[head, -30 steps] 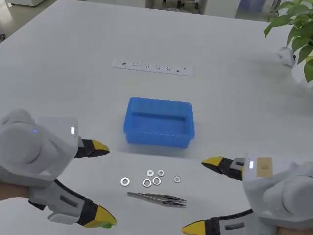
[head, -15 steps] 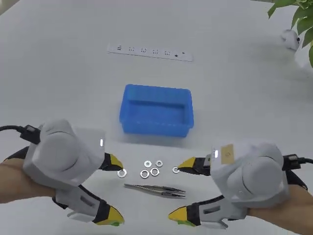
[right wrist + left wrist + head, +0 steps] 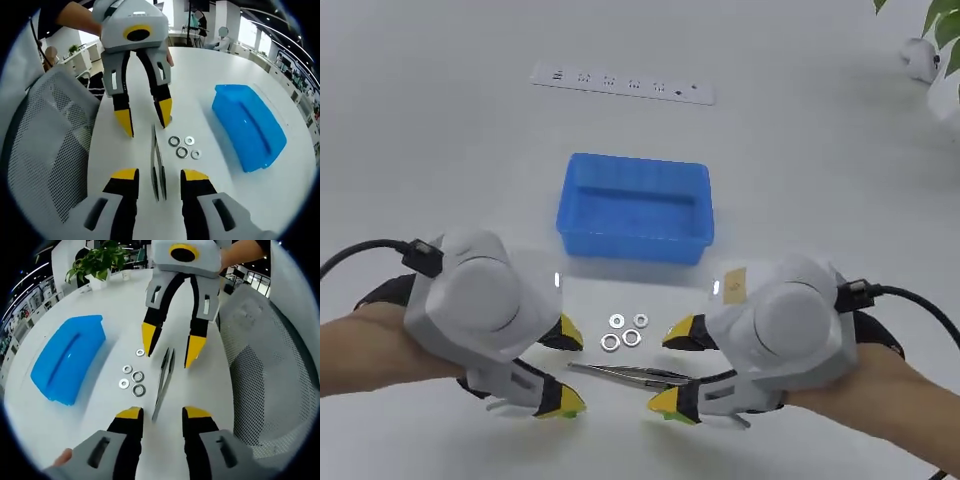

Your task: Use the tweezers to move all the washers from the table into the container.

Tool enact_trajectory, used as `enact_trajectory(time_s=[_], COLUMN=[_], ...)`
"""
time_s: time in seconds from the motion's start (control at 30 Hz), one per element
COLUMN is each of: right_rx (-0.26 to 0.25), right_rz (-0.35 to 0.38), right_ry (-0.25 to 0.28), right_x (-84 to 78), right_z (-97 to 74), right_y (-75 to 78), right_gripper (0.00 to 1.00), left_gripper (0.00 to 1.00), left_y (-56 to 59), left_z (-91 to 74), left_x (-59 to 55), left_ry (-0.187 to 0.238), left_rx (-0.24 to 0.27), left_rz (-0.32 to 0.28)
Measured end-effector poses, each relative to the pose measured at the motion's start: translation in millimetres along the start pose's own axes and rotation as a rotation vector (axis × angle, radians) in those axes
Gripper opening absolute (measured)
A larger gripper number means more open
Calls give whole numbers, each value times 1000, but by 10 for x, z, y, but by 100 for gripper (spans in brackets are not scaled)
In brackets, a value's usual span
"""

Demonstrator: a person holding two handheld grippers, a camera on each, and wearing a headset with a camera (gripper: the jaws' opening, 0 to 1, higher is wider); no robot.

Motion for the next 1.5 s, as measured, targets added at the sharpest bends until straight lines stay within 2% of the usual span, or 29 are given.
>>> enact_trajectory(time_s=[0.1, 0.13, 0.2, 0.3, 0.33, 0.37, 0.4, 0.47, 0.63, 0.73, 0.87, 0.97, 1.07, 1.13, 1.27, 1.37, 1.43, 1.5], right_rx=[11, 18, 26, 42, 44, 38, 44, 39, 18, 23, 20, 16, 6, -5, -12, -22, -37, -53], right_rz=[-1, -6, -10, -34, -42, -88, -63, -87, -119, -131, -143, -164, -166, -157, -213, -228, -217, -207], right_ry=[-13, -25, -32, -58, -74, -52, -72, -72, -90, -94, -102, -105, -96, -80, -67, -31, -3, 28], right_x=[-20, -37, -45, -86, -112, -72, -104, -92, -93, -88, -88, -87, -89, -92, -79, -39, 1, 44], right_z=[33, 51, 72, 97, 98, 105, 94, 97, 111, 118, 123, 121, 115, 104, 108, 93, 77, 59], right_y=[8, 5, 0, -28, -33, -4, -39, -37, 1, -14, -18, -34, -34, -26, -70, -109, -96, -69], right_gripper=[30, 29, 28, 25, 23, 21, 20, 19, 14, 12, 10, 9, 8, 8, 7, 7, 7, 7], left_gripper=[29, 27, 24, 20, 19, 15, 13, 8, 7, 7, 6, 6, 5, 5, 5, 5, 5, 5], left_y=[-8, -27, -12, -43, -39, -63, -67, -78, -69, -67, -67, -73, -75, -57, -18, 7, 7, -24], left_z=[25, 22, 29, 15, 13, 5, 0, 5, 11, 9, 19, 17, 19, 21, -18, -97, -167, -261], left_x=[-15, -2, 0, -17, -24, -38, -48, -44, -41, -43, -35, -37, -35, -30, -14, 23, 80, 191], left_ry=[-10, -5, 0, -14, -20, -35, -46, -56, -53, -49, -54, -54, -54, -63, -72, -74, -64, -37], left_rx=[-9, -10, -40, -48, -54, -54, -55, -51, -69, -70, -71, -77, -80, -75, -80, -86, -79, -54], left_rz=[16, 43, 65, 46, 60, 94, 116, 178, 174, 169, 198, 196, 183, 213, 218, 224, 226, 223])
Point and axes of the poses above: the centre of the closed fingertips' face, and the gripper's own axes: z roughly forward along the fingers, y roughly to its right, x roughly out of its top, the point moved 1 cm from there along -z, roughly backward along the fingers, and after that the axes turned 10 degrees about y, right-handed, at the moved point
